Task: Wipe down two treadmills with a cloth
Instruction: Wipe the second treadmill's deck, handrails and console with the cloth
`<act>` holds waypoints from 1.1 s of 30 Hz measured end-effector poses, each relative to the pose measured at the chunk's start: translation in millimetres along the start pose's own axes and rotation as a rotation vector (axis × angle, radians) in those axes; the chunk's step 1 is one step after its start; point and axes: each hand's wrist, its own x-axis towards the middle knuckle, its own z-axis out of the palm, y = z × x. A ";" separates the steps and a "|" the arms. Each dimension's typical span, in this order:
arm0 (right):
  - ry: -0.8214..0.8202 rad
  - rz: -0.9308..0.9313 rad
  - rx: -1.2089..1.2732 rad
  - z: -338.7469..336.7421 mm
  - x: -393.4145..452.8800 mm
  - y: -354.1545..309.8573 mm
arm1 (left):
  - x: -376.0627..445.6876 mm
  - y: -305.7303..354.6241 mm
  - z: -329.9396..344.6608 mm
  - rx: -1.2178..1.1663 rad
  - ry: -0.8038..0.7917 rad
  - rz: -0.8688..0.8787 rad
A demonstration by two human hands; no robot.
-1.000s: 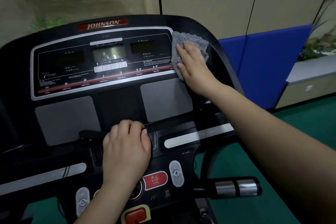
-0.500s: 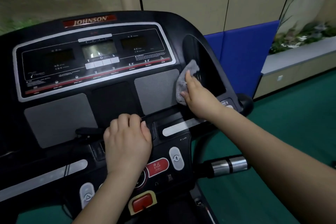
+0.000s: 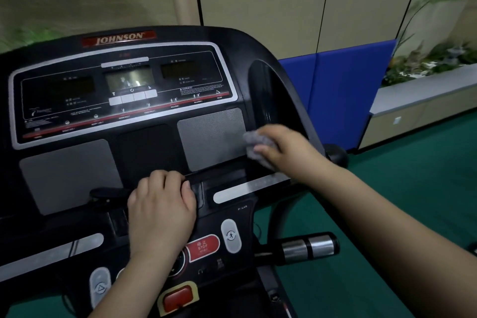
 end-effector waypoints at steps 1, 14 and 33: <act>0.104 0.028 0.048 -6.2 5.5 3.4 | 0.3 0.1 0.0 0.004 -0.001 -0.002; 0.391 -0.015 -0.177 -5.3 116.4 41.7 | 2.7 1.4 -1.5 -0.021 0.004 -0.051; -0.342 0.016 -0.427 -15.5 69.8 59.6 | 1.7 3.6 -1.4 -0.003 0.013 -0.061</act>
